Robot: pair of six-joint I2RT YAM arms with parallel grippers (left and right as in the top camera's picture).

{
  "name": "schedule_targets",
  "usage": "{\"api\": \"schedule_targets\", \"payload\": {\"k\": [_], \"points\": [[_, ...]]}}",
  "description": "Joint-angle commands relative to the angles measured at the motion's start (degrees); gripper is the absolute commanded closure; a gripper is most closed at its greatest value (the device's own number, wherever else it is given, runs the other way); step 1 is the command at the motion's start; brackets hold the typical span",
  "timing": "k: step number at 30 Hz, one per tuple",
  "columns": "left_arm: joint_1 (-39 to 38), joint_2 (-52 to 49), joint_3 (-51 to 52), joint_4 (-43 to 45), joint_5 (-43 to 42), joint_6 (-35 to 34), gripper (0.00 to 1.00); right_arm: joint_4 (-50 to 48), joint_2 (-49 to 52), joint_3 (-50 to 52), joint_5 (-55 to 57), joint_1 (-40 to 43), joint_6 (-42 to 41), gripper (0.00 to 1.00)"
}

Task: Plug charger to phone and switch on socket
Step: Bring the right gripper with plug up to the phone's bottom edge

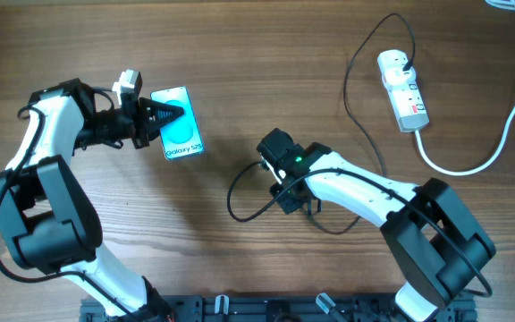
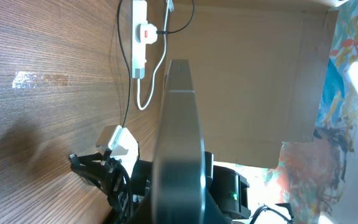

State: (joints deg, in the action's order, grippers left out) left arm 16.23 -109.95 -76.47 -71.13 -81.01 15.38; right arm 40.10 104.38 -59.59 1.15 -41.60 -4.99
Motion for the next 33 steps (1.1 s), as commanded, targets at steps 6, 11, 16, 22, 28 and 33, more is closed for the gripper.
{"api": "schedule_targets", "payload": {"k": [6,11,16,22,28,33], "points": [[0.17,0.44,-0.35,-0.2,-1.38,0.72,0.96,2.12,2.25,1.11,0.59,-0.33,0.68,0.8],[0.17,0.44,-0.35,-0.17,-1.38,0.72,0.96,-0.85,2.25,1.11,-4.81,-0.33,1.44,0.95],[0.17,0.44,-0.35,-0.17,-1.42,0.76,0.96,-2.62,0.5,1.07,-17.4,0.07,2.21,0.96],[0.11,0.44,-0.35,-0.22,-4.55,2.32,0.96,-2.4,-10.56,1.05,-47.1,3.67,3.5,0.96],[-0.79,0.44,-0.35,-1.46,-9.35,6.62,0.96,-9.64,-16.31,1.07,-63.49,4.2,-1.2,0.96],[-4.17,0.46,-0.35,-1.77,-9.35,6.95,0.96,-20.04,-16.09,1.07,-68.5,4.17,-12.96,0.96]]}}
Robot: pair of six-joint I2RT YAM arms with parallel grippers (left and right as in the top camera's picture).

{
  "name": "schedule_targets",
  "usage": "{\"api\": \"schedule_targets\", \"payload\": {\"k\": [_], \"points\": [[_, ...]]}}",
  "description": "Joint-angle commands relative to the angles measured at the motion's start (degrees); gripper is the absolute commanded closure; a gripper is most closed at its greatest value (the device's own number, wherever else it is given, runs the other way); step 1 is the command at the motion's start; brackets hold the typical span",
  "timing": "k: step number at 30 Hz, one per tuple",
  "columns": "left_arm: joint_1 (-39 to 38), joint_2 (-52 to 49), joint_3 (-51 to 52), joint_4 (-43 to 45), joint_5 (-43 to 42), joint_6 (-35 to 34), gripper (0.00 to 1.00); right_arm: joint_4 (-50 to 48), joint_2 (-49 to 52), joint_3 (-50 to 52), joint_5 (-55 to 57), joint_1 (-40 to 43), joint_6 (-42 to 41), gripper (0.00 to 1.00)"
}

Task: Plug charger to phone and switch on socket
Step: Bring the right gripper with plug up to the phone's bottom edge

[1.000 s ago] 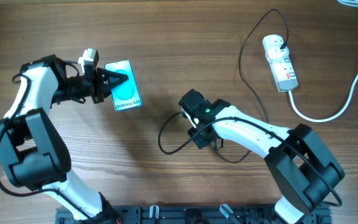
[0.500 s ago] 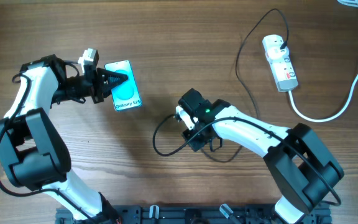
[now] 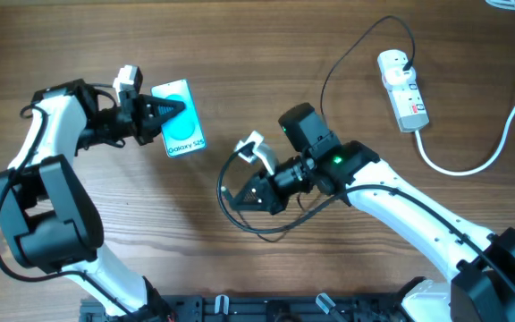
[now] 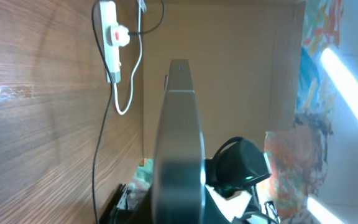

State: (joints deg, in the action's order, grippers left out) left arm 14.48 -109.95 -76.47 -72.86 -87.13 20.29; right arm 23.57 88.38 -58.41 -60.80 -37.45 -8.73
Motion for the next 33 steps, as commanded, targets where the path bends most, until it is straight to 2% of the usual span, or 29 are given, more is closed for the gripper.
{"api": "schedule_targets", "payload": {"k": [1,4,7,11,16,21,33], "points": [[-2.91,0.46,-0.35,0.02,-3.23,2.03,0.96,-4.5,-0.04,-0.11,-6.54,0.04,-11.19,0.96],[-3.5,0.46,-0.35,-0.04,-3.23,1.77,0.96,-6.88,0.0,-0.11,-6.54,0.02,-16.11,0.96],[-3.5,0.46,-0.35,0.0,-3.23,-2.71,0.96,-10.78,0.02,-0.11,-6.12,0.02,-23.43,0.96],[-3.5,0.46,-0.35,-2.32,-3.23,-2.73,0.96,-14.36,0.02,-0.11,-6.1,0.02,-30.23,0.96],[-3.52,0.46,-0.35,-6.1,-3.23,-2.49,0.96,-14.6,0.02,-0.11,-6.1,-0.33,-33.64,0.96],[-4.57,0.46,-0.35,-6.03,-3.21,0.55,0.96,-16.26,0.02,-0.11,-5.66,-0.48,-35.06,0.96],[-8.0,0.46,-0.35,-4.98,-3.21,0.52,0.96,-16.52,0.02,-0.11,1.11,-0.61,-35.87,0.96]]}}
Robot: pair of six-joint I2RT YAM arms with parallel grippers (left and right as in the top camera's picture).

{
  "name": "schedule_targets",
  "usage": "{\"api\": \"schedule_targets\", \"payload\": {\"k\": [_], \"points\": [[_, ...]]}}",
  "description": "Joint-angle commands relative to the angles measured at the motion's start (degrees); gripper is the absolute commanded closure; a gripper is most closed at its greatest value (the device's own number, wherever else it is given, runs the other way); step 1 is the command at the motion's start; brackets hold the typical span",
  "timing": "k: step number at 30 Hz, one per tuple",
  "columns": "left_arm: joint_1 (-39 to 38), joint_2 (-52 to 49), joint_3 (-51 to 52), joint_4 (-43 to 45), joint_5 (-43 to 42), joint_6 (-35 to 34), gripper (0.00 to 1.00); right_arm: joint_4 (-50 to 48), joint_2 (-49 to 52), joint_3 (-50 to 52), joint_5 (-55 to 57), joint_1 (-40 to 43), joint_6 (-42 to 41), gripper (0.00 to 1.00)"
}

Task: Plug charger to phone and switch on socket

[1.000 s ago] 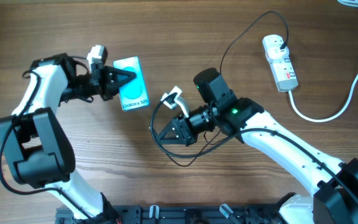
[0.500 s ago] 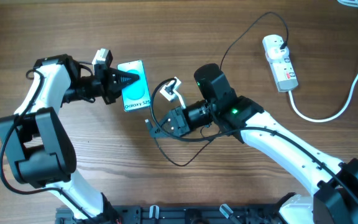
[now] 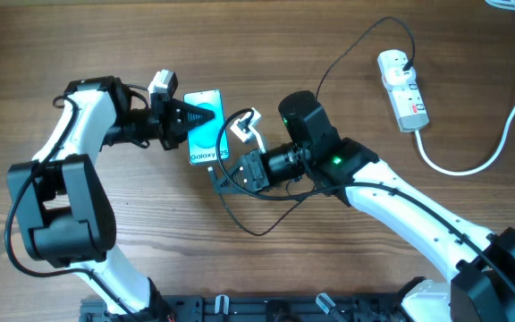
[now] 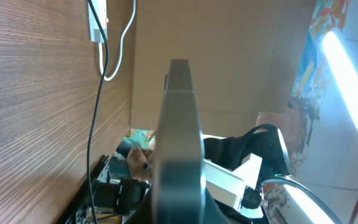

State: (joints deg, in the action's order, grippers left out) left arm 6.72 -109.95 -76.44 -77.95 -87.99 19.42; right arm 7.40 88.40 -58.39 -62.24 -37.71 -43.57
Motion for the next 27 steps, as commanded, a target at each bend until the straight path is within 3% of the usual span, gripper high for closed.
{"api": "schedule_targets", "payload": {"k": [1,16,27], "points": [[-0.24,0.46,-0.37,0.11,-2.36,1.4,0.96,-0.35,0.0,-0.13,2.95,-0.35,-1.51,0.96],[-0.24,0.46,-0.37,0.61,-2.36,1.46,0.96,-0.96,0.0,-0.13,3.98,-0.35,-1.95,0.96],[-0.24,0.46,-0.37,0.55,-2.38,2.71,0.96,-2.86,0.0,-0.13,5.77,-0.35,-6.62,0.96]]}}
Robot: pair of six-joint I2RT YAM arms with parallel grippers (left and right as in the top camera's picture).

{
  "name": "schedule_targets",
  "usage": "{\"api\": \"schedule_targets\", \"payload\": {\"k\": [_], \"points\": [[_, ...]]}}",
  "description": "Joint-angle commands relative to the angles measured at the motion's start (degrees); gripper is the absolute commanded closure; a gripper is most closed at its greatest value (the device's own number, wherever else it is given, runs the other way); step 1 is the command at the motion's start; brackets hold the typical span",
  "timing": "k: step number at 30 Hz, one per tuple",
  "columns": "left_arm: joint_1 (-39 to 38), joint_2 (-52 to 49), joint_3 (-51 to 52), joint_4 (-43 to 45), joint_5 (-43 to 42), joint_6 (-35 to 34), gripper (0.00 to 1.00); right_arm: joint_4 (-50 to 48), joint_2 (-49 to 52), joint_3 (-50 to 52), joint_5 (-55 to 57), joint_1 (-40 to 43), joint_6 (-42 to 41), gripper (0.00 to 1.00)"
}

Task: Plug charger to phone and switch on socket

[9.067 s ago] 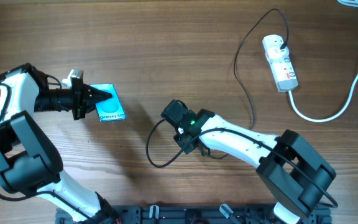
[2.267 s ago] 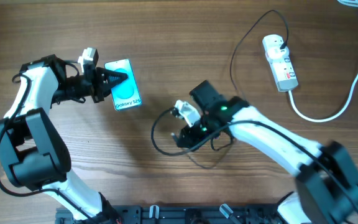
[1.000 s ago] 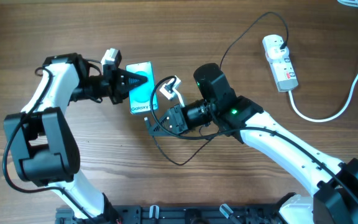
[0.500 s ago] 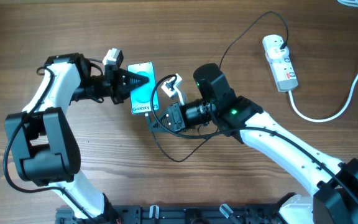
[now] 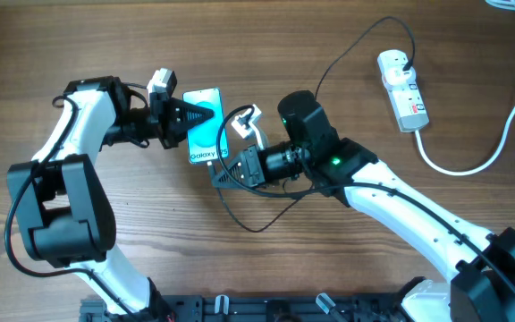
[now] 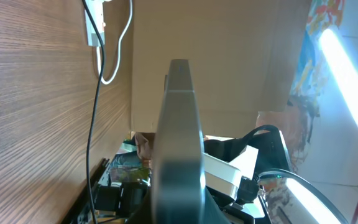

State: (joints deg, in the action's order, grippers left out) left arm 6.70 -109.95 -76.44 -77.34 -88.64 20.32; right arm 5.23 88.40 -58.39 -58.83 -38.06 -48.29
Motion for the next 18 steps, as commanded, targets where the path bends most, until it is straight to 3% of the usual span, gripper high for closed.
{"api": "schedule_targets", "payload": {"k": [1,18], "points": [[-0.2,0.46,-0.37,-0.07,-1.7,1.81,0.96,-0.72,0.0,-0.13,2.82,0.0,-2.34,0.96],[1.73,0.46,-0.37,0.17,-1.73,2.01,0.96,-5.49,0.0,-0.13,7.56,0.17,-9.18,0.96]]}}
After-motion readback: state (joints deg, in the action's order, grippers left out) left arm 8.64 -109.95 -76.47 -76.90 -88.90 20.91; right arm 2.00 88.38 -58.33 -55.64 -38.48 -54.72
